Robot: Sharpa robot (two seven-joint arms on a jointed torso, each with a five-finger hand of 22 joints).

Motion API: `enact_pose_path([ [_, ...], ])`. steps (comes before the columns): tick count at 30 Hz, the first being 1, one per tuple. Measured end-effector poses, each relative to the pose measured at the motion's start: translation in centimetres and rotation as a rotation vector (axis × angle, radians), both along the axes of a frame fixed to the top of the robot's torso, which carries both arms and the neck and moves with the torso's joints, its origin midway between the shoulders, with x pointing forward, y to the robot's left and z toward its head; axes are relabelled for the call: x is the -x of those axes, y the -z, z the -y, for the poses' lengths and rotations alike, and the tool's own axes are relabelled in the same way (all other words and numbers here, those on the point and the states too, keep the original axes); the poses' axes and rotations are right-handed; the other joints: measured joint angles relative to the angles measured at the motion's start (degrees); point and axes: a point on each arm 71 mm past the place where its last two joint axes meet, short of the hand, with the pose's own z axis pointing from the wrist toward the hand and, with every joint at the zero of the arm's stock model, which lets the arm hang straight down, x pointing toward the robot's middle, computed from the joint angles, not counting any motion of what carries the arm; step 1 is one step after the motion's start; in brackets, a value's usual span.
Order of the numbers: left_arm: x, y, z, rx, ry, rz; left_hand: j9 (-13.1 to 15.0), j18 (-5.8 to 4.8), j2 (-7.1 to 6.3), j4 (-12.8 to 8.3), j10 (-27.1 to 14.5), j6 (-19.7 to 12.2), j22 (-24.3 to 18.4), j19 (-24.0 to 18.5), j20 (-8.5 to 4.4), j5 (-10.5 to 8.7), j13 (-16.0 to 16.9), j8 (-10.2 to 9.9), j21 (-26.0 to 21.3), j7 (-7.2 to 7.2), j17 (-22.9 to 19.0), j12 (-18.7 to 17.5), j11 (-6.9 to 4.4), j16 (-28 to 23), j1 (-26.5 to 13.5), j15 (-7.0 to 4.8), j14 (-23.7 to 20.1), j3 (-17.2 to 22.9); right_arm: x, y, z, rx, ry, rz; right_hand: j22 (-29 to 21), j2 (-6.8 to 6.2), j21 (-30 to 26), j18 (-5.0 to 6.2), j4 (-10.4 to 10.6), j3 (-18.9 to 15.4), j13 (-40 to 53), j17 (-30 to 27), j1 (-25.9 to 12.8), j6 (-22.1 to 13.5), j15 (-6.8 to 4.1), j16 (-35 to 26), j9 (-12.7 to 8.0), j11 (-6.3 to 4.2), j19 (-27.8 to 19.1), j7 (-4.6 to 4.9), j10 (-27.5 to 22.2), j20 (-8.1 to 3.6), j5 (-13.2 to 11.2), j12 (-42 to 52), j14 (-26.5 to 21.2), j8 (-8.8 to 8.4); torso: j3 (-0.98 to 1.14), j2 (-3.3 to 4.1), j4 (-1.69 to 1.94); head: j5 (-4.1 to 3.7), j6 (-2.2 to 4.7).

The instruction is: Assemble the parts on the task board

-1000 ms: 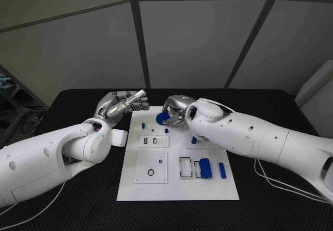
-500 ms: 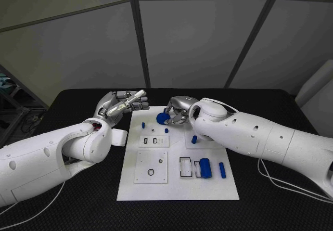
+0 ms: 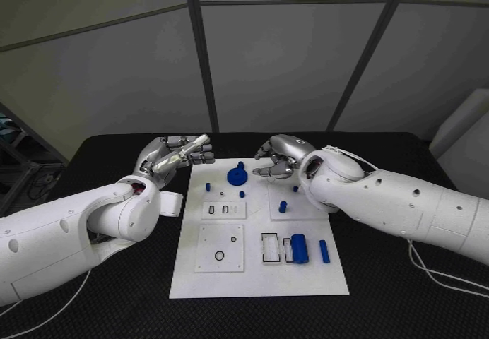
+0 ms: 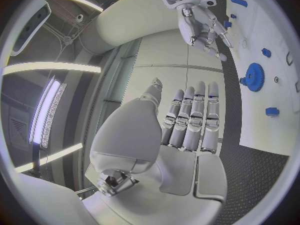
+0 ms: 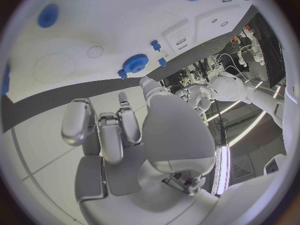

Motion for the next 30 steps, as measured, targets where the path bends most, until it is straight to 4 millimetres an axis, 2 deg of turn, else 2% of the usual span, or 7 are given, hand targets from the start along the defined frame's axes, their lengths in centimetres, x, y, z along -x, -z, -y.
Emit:
enact_pose_path([
  [4,0.0,0.0,-0.1,-0.001,-0.002,0.000,0.00,0.00,0.30,-0.41,0.00,0.00,0.00,0.00,0.00,0.00,0.00,0.00,0.00,0.00,0.00,0.00,0.00,-0.22,0.30,0.00,0.00,0.22,0.6,-0.7,3.1,-0.023,0.021,0.002,-0.08,-0.32,0.00,0.00,-2.08,1.00,0.00,0.00,2.97,0.68,0.00,0.00,0.07,0.13,0.00,0.01,-0.13,0.00,-0.36,-0.09,0.00,-0.19,0.12,-0.08,-0.32,-0.42,0.07],
  [8,0.0,0.0,-0.3,-0.003,-0.003,0.000,0.00,0.00,0.29,-0.73,0.00,0.22,-0.06,0.00,0.00,0.00,0.00,-0.24,0.00,-0.22,0.00,-0.18,0.00,-0.22,0.32,0.20,0.20,-0.09,0.8,-1.0,6.6,-0.023,0.059,-0.004,-0.04,-0.44,0.00,0.01,-3.73,1.71,0.00,0.00,5.33,1.66,0.00,0.00,0.17,0.13,0.00,-0.21,-0.13,0.00,-1.14,-0.29,0.00,-0.19,0.25,-0.12,-0.63,0.23,0.27],
  [12,0.0,0.0,-0.4,-0.004,-0.004,0.003,0.00,-0.01,0.06,-0.79,0.00,0.21,-0.06,0.00,0.00,0.00,0.00,-0.24,0.00,-0.22,0.00,-0.29,0.00,-0.45,0.54,0.20,0.20,-0.16,1.0,-1.1,9.8,-0.024,0.089,-0.014,0.00,-0.83,0.00,0.01,-4.27,1.79,0.00,0.00,5.82,1.67,0.00,0.00,0.16,0.12,0.00,-0.20,-0.13,0.00,-1.14,-0.29,0.00,-0.19,0.40,-0.16,-0.98,0.36,0.34],
  [16,-0.1,0.0,-0.5,-0.007,-0.005,0.005,0.00,-0.01,0.06,-0.79,0.20,0.21,-0.06,0.00,0.00,0.00,0.00,-0.23,0.00,-0.21,0.05,-0.28,0.20,-0.45,0.54,0.20,0.20,-0.16,0.9,-1.0,11.9,-0.027,0.106,-0.024,-0.01,-1.06,0.00,0.01,-4.43,1.63,0.00,0.00,6.05,1.64,0.00,0.00,0.03,0.12,0.00,-0.23,-0.13,0.00,-1.54,-0.29,0.00,-0.68,0.55,-0.16,-1.16,-0.16,0.31],
  [18,-0.1,0.0,-0.6,-0.008,-0.007,0.006,0.00,-0.01,0.06,-0.79,0.20,0.21,-0.06,0.00,0.00,0.00,0.00,-0.23,0.00,-0.22,0.05,-0.28,0.20,-0.45,0.54,0.20,0.20,-0.16,0.8,-1.0,12.5,-0.030,0.111,-0.029,0.00,-1.06,0.00,0.01,-4.43,1.63,0.00,0.00,6.05,1.38,0.00,0.00,-0.02,0.12,0.00,-0.49,-0.13,0.00,-1.81,-0.29,0.00,-0.72,0.57,-0.15,-1.17,-0.35,0.22],
  [23,-0.3,0.1,-0.8,-0.011,-0.011,0.007,0.00,-0.01,0.06,-0.79,0.20,0.21,-0.06,0.00,0.00,0.00,0.00,-0.23,0.00,-0.21,0.05,-0.28,0.20,-0.45,0.54,0.20,0.20,-0.16,0.3,-0.7,13.7,-0.038,0.122,-0.041,-0.01,-1.06,0.00,0.02,-4.43,1.63,0.00,-0.01,6.05,1.17,0.00,-0.01,-0.02,0.12,0.00,-0.27,-0.13,0.00,-2.03,-0.50,0.00,-0.91,0.58,-0.12,-1.18,-0.68,0.08],
  [30,-0.4,0.2,-0.7,-0.011,-0.010,0.007,0.00,-0.01,0.07,-0.79,0.20,0.21,-0.05,0.00,0.00,0.00,0.00,-0.23,0.00,-0.21,0.04,-0.28,0.20,-0.45,0.54,0.20,0.20,-0.16,-0.2,-0.3,14.0,-0.046,0.116,-0.068,-0.05,-1.06,0.00,0.02,-4.43,1.63,0.00,-0.01,6.05,1.17,0.00,-0.01,-0.02,0.12,0.00,-0.27,-0.13,0.00,-2.03,-0.50,0.00,-0.91,0.49,-0.08,-1.17,-1.40,0.13],
])
